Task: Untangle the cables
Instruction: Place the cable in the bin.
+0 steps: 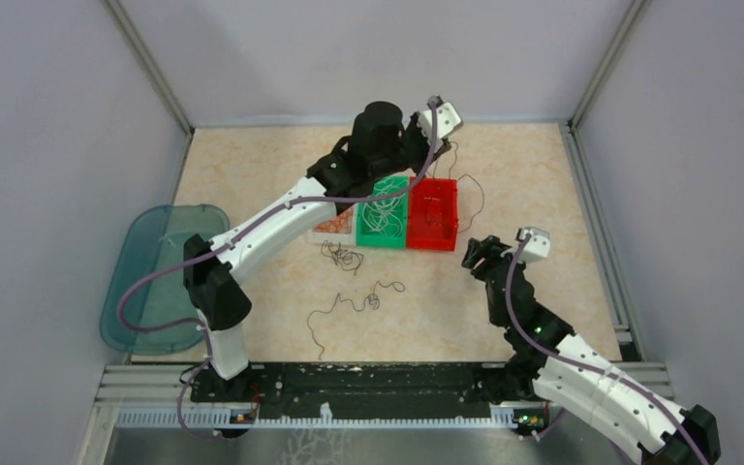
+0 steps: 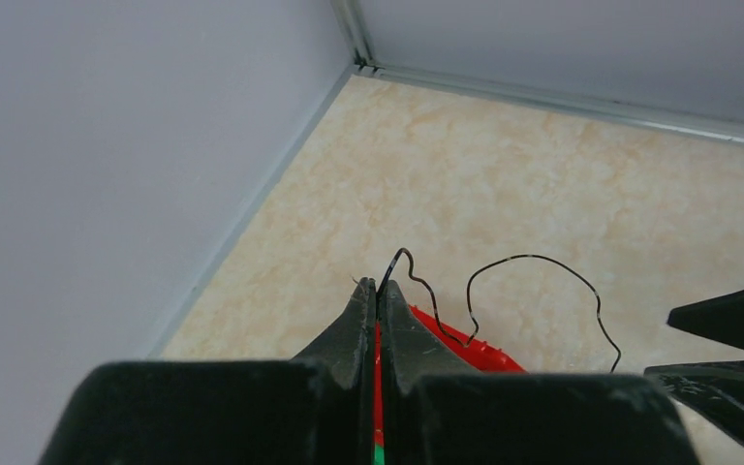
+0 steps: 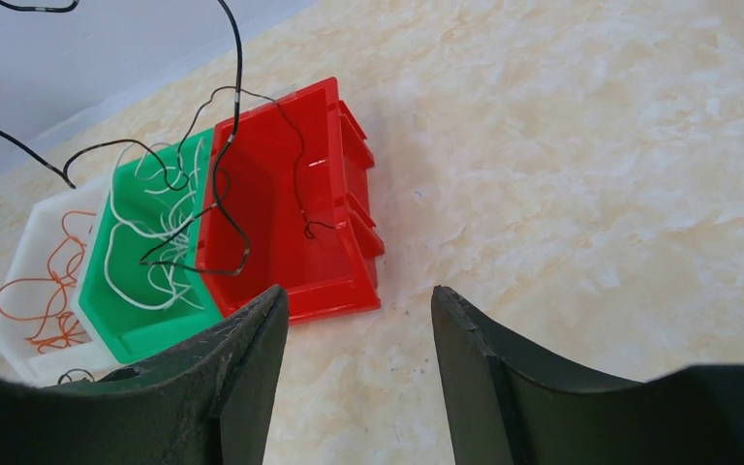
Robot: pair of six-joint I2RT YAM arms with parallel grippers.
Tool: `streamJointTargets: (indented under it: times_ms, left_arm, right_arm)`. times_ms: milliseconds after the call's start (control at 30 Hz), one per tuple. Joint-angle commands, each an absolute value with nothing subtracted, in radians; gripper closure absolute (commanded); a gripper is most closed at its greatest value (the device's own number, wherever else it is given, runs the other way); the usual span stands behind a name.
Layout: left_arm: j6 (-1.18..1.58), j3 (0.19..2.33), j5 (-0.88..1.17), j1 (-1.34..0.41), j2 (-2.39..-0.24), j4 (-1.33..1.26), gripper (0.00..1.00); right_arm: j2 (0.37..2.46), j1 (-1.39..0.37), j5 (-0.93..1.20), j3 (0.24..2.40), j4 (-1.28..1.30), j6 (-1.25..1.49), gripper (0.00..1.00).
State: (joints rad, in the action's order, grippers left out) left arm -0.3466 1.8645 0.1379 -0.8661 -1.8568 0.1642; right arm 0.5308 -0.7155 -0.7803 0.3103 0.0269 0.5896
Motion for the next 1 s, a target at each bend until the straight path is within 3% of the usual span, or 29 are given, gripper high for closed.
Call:
streamJointTargets:
  times_ms: [0, 233, 433, 633, 967]
  left_arm:
    - [-0.201, 1.929, 0.197, -0.877, -1.858, 0.202, 1.00]
    - [-0.025, 1.957, 0.379, -0.876, -1.893, 0.218, 1.00]
    - [-0.041, 1.914, 0.320, -0.847, -1.930, 0.199, 1.00]
    - [-0.160, 1.915, 0.230, -0.782, -1.987, 0.098, 1.00]
    - [-0.628, 1.786, 0.044, -0.777, -2.031, -0.041, 1.00]
  right_arm:
    - [0.508, -0.703, -0.786, 0.357, 0.011, 0.608, 0.43]
    - [0.453, -0.697, -0.800, 0.360, 0.049, 0.611, 0.44]
    - [0.410, -0.693, -0.813, 0.364, 0.083, 0.603, 0.45]
    - [0.413, -0.691, -0.811, 0.359, 0.076, 0.603, 0.46]
    - [0.480, -0.658, -0.780, 0.369, 0.031, 0.595, 0.48]
